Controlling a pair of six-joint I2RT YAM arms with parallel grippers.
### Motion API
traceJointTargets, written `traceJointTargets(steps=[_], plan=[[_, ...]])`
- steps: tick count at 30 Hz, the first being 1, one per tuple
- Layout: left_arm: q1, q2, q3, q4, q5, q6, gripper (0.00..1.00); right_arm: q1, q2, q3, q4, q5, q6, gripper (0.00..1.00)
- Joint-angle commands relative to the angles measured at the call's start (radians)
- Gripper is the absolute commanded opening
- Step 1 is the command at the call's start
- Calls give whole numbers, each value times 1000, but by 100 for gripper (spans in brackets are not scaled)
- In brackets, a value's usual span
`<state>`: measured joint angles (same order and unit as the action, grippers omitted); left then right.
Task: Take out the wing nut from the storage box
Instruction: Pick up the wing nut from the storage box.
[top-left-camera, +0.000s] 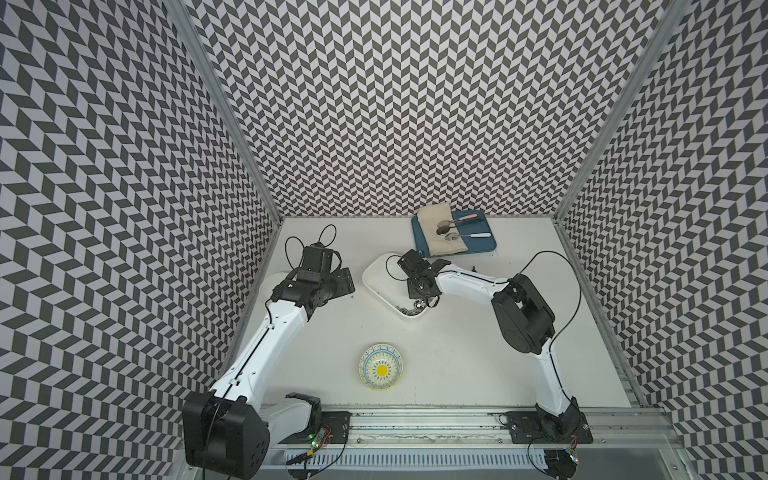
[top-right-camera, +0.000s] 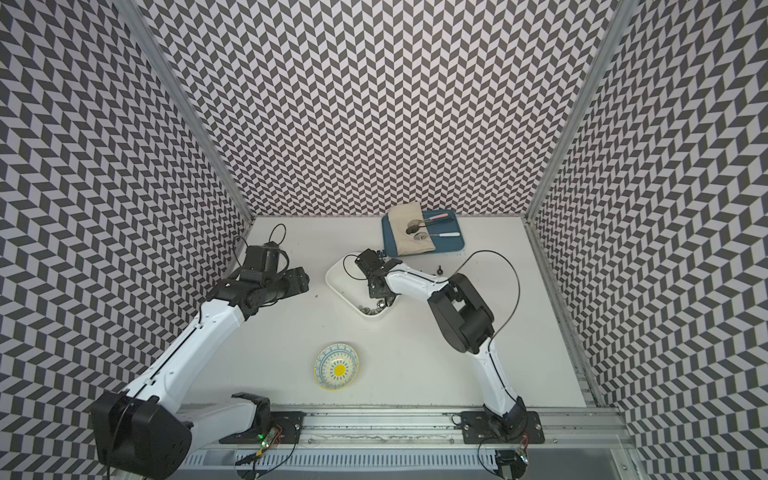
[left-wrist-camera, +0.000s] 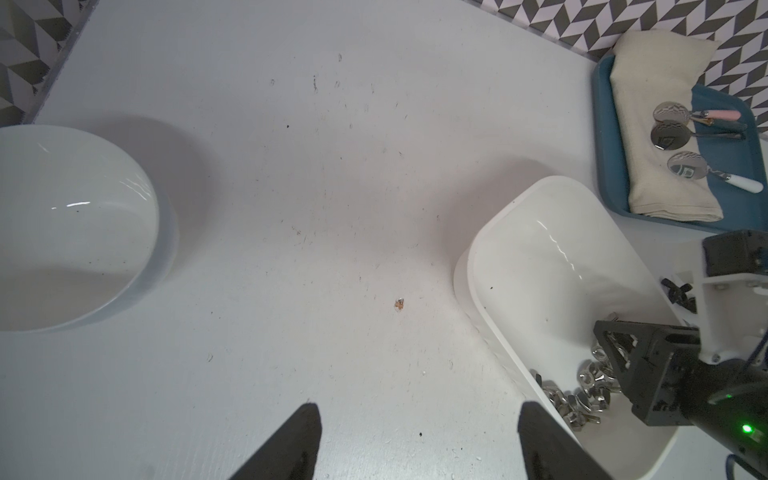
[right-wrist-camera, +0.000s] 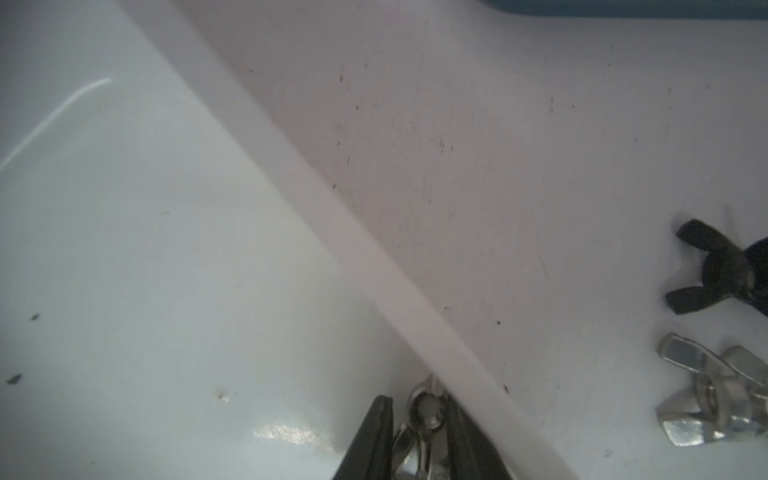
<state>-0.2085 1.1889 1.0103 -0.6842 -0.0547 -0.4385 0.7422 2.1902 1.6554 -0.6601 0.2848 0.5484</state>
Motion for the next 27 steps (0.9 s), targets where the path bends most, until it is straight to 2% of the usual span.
traceJointTargets(steps=[1, 17, 27], plan=[[8, -26, 17, -13, -1, 15, 79, -6, 20, 29, 5, 11, 11, 28], [9, -25, 14, -9, 1, 14, 79, -6, 73, 96, 36, -14, -22, 24], [11, -26, 10, -5, 0, 7, 79, -5, 81, 135, 51, -1, -51, 30]])
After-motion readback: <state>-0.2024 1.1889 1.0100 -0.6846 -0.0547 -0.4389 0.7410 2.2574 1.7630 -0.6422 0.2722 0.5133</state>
